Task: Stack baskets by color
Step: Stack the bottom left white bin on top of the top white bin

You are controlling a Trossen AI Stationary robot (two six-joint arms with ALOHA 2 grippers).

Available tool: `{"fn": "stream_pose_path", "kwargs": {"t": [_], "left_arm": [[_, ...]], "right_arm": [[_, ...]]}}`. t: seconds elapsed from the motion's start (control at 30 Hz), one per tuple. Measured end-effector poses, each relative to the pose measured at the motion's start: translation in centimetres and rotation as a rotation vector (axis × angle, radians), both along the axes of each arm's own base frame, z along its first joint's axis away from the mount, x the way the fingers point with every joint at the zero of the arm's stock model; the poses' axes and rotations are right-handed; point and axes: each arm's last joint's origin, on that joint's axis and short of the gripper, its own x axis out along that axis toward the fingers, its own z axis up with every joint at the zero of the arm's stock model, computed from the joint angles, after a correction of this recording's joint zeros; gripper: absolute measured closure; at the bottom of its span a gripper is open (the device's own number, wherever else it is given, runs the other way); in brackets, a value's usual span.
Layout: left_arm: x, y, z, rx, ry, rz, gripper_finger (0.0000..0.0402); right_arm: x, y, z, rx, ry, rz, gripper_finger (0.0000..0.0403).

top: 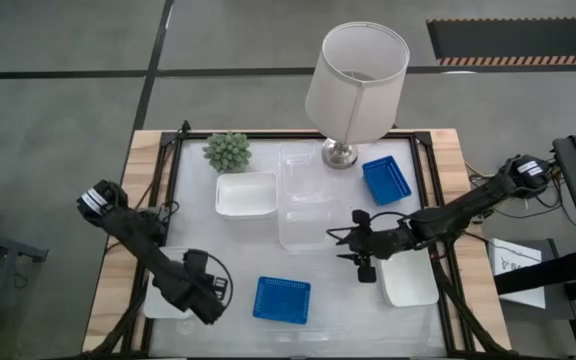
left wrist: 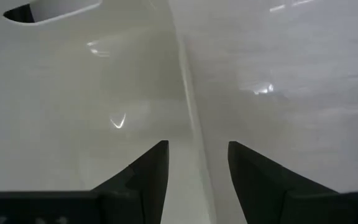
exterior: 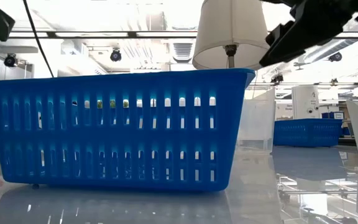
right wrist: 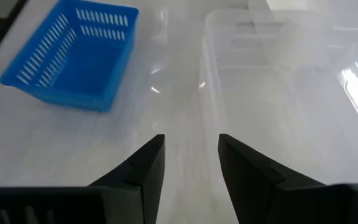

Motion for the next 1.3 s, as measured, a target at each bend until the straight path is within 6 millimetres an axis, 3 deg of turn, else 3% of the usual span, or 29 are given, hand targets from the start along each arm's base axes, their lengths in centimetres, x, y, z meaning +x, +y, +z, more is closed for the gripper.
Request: {"fn": "stream_pose_path", "kwargs": {"t": [0.2,0.63,0.8,1.0,1.3], "left_arm": [[0.4,-0.4,-1.0,0.013,0.015,-0.010,0.0276],[0.6,-0.5,-1.3,0.037,0.001,-0.004,0.0394],[0.7,-0.6,-1.1,0.026,-0.005,-0.029,0.0401],[1.3,-1.3,0.7,-0.048,0.011,-0.288,0.0401],[0.9,-0.7,6.1,0.015,0.158,-0.646,0.0401]], "right_arm": [[-0.5,0.5,0.6,0.012,-0.029,0.029,0.0258],[-0.7,0.8,0.8,0.007,-0.038,0.048,0.0260],[-0.7,0.8,0.8,0.007,-0.037,0.048,0.0257],[-0.7,0.8,0.8,0.007,-0.037,0.048,0.0263],[-0.7,0.8,0.8,0.002,-0.041,0.043,0.0258]]}}
